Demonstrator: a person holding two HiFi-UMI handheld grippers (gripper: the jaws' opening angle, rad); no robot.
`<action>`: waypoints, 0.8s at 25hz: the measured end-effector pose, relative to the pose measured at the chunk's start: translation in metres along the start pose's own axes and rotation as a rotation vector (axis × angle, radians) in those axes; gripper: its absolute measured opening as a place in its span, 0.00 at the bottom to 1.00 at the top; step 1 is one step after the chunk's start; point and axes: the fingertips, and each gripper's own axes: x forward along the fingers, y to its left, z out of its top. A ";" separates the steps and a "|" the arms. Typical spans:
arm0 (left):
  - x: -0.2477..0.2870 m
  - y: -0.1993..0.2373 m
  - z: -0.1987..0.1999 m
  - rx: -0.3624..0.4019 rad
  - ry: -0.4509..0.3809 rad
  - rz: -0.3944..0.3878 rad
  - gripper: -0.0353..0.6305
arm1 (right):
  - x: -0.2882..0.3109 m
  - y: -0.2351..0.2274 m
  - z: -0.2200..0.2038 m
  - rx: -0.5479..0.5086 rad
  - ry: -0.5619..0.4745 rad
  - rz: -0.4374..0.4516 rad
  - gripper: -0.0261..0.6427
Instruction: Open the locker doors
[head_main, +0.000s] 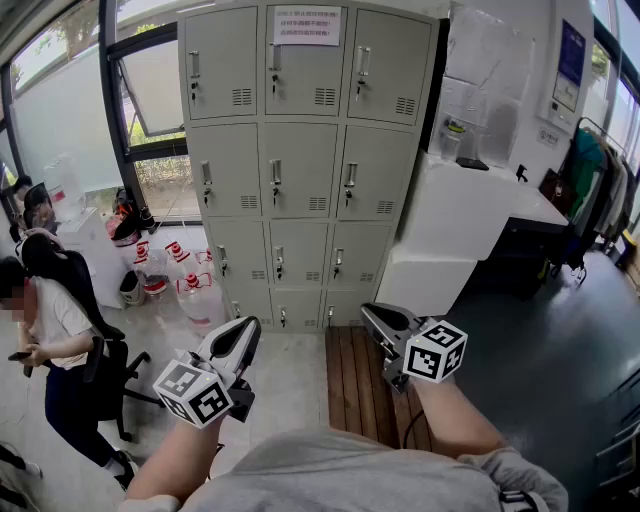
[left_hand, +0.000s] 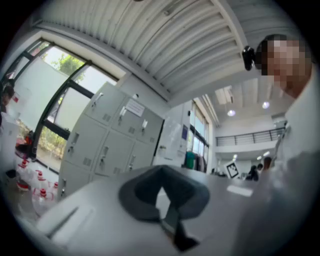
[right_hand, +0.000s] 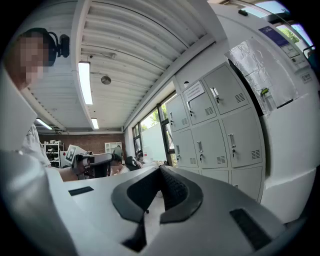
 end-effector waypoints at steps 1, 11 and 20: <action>0.001 0.000 0.000 0.001 -0.003 0.000 0.06 | 0.000 -0.001 0.000 -0.001 -0.001 0.001 0.04; 0.018 -0.013 -0.011 -0.021 -0.002 -0.009 0.06 | -0.010 -0.015 -0.002 0.003 0.003 0.011 0.04; 0.037 -0.013 -0.032 -0.056 0.035 0.001 0.06 | -0.011 -0.039 -0.016 0.063 0.005 0.029 0.04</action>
